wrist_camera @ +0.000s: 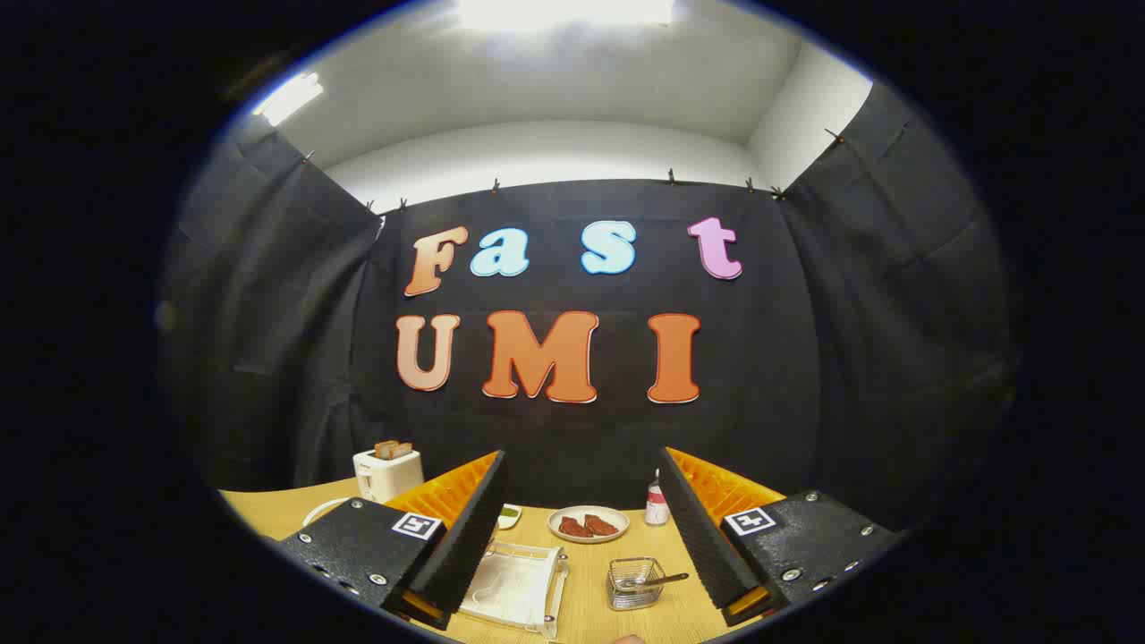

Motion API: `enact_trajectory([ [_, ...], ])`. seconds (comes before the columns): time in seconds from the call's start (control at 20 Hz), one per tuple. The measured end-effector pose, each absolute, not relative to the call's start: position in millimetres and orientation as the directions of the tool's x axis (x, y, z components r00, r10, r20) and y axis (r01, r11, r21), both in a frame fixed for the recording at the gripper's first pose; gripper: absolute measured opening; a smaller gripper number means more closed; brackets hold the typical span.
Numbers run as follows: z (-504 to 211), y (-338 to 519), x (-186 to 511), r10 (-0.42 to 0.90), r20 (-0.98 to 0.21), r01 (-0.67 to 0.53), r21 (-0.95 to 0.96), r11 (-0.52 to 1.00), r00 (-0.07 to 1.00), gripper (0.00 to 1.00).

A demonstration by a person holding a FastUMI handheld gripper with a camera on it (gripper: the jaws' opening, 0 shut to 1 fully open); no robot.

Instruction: Take the plate from the dish rack, then take the spoon from the basket and place it into the plate.

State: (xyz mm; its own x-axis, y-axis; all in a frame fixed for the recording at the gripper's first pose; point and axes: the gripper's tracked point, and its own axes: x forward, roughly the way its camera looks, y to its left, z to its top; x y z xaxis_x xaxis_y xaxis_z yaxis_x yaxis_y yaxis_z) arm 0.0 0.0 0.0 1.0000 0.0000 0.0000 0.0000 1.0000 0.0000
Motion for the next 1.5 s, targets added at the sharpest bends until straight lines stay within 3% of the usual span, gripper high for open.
enact_trajectory([
  [0.9,-13,36,10,0.105,-0.084,-0.1,0.063,0.993,0.991,0.99],
  [1.5,-68,78,44,0.228,-0.393,-0.182,0.151,0.972,0.891,0.99],
])
